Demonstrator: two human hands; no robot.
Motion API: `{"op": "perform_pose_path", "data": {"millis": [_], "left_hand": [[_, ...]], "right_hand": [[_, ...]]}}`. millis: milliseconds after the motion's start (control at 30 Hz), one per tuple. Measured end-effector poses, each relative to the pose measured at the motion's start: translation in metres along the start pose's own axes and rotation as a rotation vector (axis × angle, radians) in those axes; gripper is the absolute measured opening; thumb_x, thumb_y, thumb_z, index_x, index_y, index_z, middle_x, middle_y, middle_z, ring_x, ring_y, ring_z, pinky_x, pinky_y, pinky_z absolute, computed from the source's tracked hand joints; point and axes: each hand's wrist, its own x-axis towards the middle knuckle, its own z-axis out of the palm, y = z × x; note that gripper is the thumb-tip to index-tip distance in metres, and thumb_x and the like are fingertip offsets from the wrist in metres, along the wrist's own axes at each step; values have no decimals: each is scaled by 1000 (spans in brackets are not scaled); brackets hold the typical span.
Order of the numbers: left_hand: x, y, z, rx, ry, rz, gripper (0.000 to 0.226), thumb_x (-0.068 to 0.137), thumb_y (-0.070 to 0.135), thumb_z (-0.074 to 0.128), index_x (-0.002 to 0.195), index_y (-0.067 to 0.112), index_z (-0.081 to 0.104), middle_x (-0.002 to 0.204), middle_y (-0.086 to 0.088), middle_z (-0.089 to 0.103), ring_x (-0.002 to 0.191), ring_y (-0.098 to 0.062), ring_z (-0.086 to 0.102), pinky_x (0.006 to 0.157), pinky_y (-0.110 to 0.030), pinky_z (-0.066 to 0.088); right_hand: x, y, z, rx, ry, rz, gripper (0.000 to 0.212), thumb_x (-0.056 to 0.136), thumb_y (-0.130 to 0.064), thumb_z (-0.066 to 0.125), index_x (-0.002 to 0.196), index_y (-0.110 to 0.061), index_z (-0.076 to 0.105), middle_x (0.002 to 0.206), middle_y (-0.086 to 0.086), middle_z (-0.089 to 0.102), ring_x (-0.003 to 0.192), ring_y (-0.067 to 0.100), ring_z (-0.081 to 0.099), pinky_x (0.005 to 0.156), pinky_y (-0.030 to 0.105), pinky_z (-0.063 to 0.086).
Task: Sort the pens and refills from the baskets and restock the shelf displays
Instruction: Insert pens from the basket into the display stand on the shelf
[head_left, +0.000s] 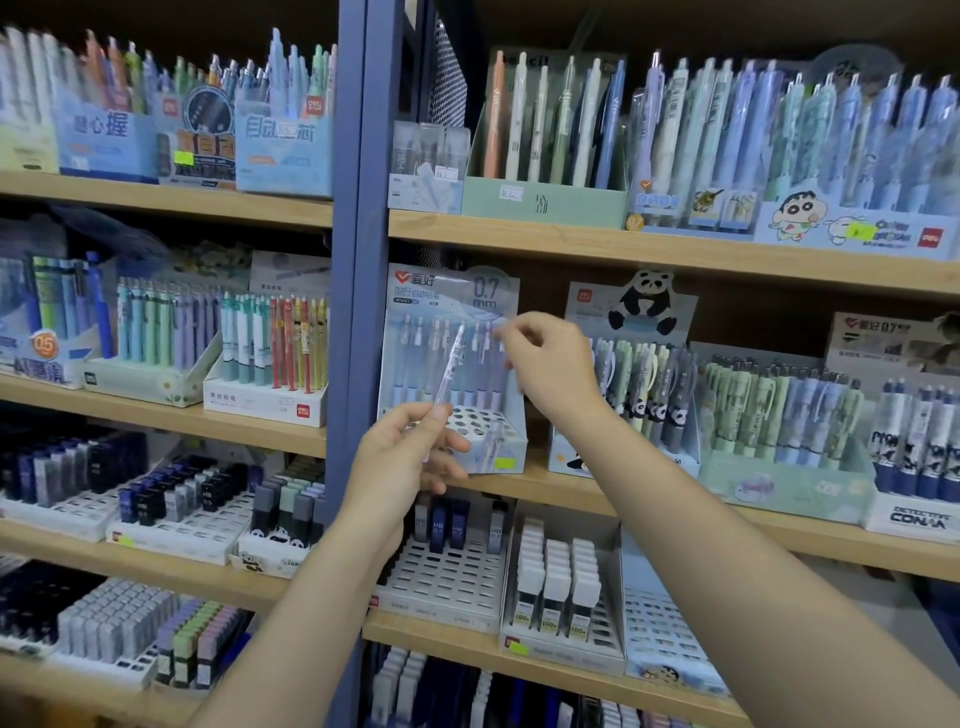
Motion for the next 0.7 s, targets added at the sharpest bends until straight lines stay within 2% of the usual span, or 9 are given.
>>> {"op": "perform_pose_path", "data": {"millis": [67,133,233,333,433,500,600,700], "left_hand": [[2,4,7,27,-19,5,20,101,29,59,111,13,66,76,-2,73,58,-15,64,49,-22,46],[2,6,14,53,-42,9,19,101,29,58,109,14,66,76,-2,73,58,-15,64,49,-22,46],[2,10,22,87,-67,3,20,101,29,58,110,13,65,75,-4,73,56,-17,64,47,-23,47],[4,12,22,214,-20,64,23,98,33,62,112,15,64,72,-3,72,56,-17,64,48,-26,50],[9,4,8,717,151,429,21,95,34,67,109,19,66,92,4,70,82,-14,66,72,-30,53],[13,-4,-2,1043,150,622,27,96,33,64,117,16,67,115,0,66,107,-19,60,95,-36,44],[17,-16,-10,1366,80,645,38,100,42,48,125,19,65,134,-4,61,128,-22,51,115,-46,22],[16,-24,-13,1453,25,586,56,99,51,25,131,24,62,140,1,58,134,-17,48,119,-49,4]], "right_hand": [[-12,-12,-7,168,-195,151,22,98,-31,59,93,-15,74,81,2,68,56,14,59,50,25,42],[-19,-14,-11,252,-316,213,21,96,-31,64,97,-12,73,89,6,70,61,16,61,50,26,45],[-20,-12,-13,315,-344,231,24,95,-24,66,99,-1,71,83,6,69,65,15,64,52,25,49],[-15,-9,-17,383,-275,295,22,96,-22,65,101,-1,69,85,9,70,70,18,69,58,28,54],[-6,-4,-21,363,-116,282,13,99,-19,60,99,-9,67,84,9,71,71,18,70,65,30,60],[-1,1,-22,304,-11,202,6,99,-16,58,98,-14,64,83,9,72,71,19,71,68,33,61],[1,5,-17,193,23,92,6,98,-12,57,97,-18,58,82,7,72,68,12,70,64,33,60],[3,7,-7,137,-4,71,9,99,-15,58,93,-21,58,82,8,71,66,10,70,59,32,57]]}}
